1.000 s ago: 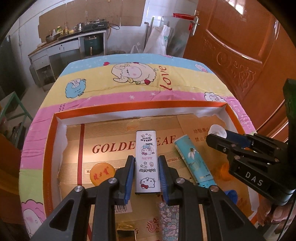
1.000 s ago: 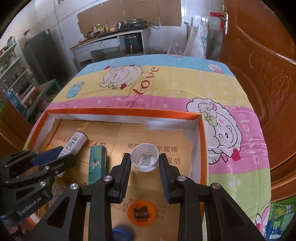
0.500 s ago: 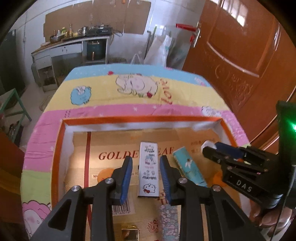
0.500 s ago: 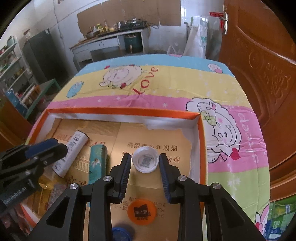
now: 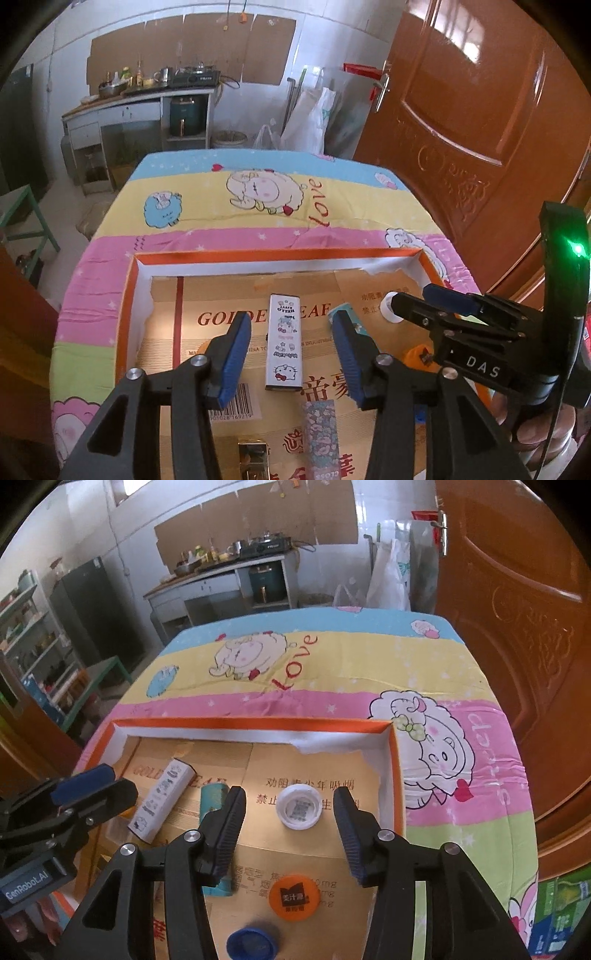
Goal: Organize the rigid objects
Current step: 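Lower and release the Hello Kitty box with the left tool while the right tool releases the white cup, then lift both open tools up out of the tray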
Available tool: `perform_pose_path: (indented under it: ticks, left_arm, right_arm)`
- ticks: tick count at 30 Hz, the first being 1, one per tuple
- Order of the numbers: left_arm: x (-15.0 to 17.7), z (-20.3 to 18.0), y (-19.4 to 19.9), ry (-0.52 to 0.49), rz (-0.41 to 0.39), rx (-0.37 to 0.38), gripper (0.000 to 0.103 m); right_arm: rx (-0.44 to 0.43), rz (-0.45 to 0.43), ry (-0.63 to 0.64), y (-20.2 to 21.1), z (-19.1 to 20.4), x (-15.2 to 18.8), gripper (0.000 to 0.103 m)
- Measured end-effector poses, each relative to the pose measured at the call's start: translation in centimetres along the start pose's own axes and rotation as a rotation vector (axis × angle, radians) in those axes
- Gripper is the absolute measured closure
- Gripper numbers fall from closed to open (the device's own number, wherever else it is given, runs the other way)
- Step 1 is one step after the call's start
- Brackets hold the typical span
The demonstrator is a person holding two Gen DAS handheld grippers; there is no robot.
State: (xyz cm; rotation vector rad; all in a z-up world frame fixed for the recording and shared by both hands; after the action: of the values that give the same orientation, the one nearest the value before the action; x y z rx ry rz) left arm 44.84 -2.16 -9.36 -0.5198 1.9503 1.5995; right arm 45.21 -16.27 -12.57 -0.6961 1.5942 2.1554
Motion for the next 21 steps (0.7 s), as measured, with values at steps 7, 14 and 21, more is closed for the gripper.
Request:
perform_pose_path:
  ticks: [7, 14, 21]
  left_arm:
    - [0.1, -0.1, 3.3, -0.014, -0.086, -0.045, 0.057]
    - [1.6, 0.0, 7.3, 0.004, -0.133, -0.021, 0.057]
    - [3.7, -0.6, 10.9, -0.003, -0.163, 0.005, 0.057]
  right_arm:
    - [-0.021, -0.039, -0.008, 2.4, 0.6, 0.0, 0.052]
    - [-0.012, -0.049, 0.018, 5.6, 2.1, 1.5, 0.052]
    - [-0.001, -0.068, 0.042, 9.2, 3.5, 3.8, 0.052]
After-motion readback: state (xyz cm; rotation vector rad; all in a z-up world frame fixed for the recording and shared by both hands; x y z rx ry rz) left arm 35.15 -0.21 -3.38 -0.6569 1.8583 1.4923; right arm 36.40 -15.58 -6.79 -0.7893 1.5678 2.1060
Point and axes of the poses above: each gripper's, at about its wrist camera, not at the fingertips, and y roughly against the way its jaws point, z to its left, x to its underside, the point moved 4 cm from there along -y, roughly the way its jaws point, and after that the axes turned 5 degrees about -x, right-handed, at the moved point
